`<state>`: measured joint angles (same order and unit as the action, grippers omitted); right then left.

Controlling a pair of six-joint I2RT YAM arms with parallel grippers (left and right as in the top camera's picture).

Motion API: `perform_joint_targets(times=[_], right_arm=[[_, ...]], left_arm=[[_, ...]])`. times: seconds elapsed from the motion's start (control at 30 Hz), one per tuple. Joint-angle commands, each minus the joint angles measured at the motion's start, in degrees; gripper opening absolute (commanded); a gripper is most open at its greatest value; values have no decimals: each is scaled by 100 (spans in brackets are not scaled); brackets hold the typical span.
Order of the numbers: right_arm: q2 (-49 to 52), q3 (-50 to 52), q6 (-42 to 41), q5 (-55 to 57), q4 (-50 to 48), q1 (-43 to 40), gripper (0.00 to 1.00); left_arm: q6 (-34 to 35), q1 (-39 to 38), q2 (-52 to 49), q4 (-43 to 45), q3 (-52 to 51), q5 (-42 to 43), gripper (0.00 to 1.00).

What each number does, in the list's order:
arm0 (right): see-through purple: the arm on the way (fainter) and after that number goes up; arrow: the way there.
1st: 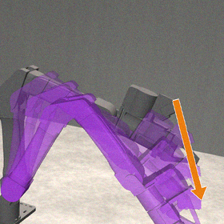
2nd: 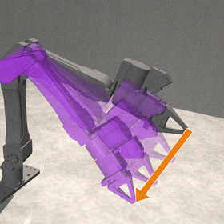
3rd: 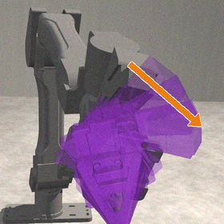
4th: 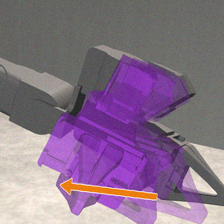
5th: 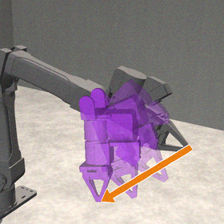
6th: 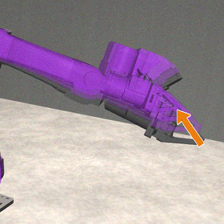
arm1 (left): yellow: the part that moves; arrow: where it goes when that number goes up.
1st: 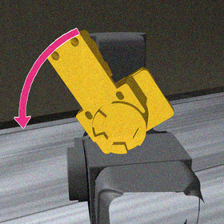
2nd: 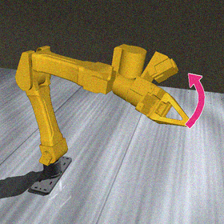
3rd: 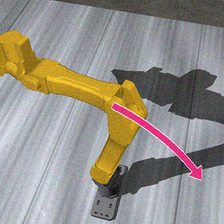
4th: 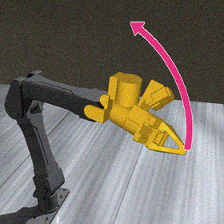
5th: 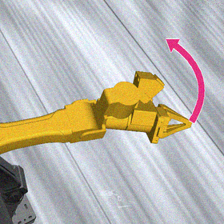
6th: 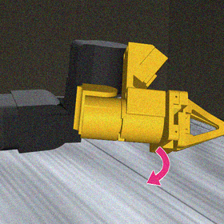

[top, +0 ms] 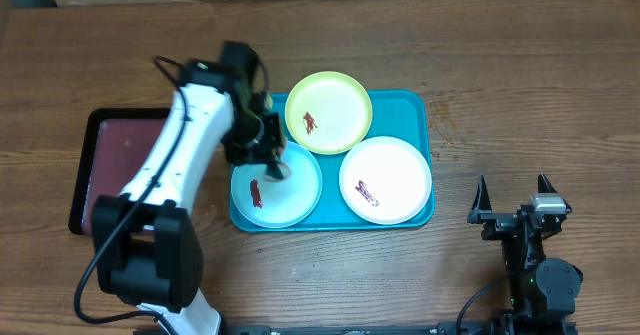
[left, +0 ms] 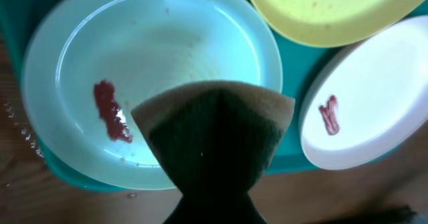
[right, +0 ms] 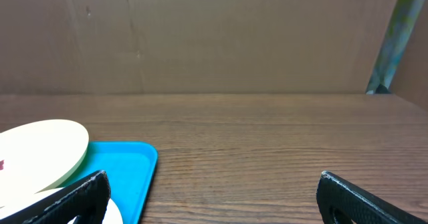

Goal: Clean dirty plates on tray and stack at the side
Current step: 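Carry the sponge to the light-blue plate and set it down, then raise the left gripper off the plate and lift the right arm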

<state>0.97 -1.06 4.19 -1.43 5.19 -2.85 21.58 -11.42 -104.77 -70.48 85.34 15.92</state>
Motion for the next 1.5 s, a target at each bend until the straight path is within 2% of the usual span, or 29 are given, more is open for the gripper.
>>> perform_joint_targets(times=[0.0, 0.3, 0.43, 0.47, 0.53, 0.67, 0.73, 0.93, 1.07, 1.17, 1.27, 1.47], right_arm=[[-20, 59, 15, 31, -39, 33, 100], [-20, 59, 15, 31, -39, 33, 100], [-20, 59, 15, 31, -39, 33, 100], [-20, 59, 15, 31, -39, 33, 100], [-20, 59, 15, 31, -39, 33, 100], [-20, 59, 15, 31, -39, 33, 100], [-20, 59, 15, 31, -39, 33, 100], [-20, 59, 15, 31, -39, 33, 100], [-20, 59, 15, 31, -39, 33, 100], [-20, 59, 15, 33, -39, 33, 100], [-20, 57, 15, 31, -39, 33, 100], [-20, 59, 15, 31, -39, 33, 100]], left_arm=[[942, -262, 55, 546, -509, -562, 4], [1827, -844, 52, 1462, -1285, -1381, 4], [1827, -883, 52, 1440, -1325, -1528, 9], [1827, -883, 52, 1440, -1325, -1523, 15], [1827, -883, 52, 1443, -1325, -1528, 45], [1801, -883, 52, 1475, -1325, -1506, 56], [1464, -883, 52, 1580, -1318, -1327, 62], [1263, -828, 55, 1370, -953, -1185, 60], [1121, -671, 55, 549, 42, -1185, 60], [957, -490, 57, -470, 1325, -1193, 59], [905, -382, 103, -1154, 2166, -1309, 59], [1080, -343, 667, -1792, 2492, -1799, 59]])
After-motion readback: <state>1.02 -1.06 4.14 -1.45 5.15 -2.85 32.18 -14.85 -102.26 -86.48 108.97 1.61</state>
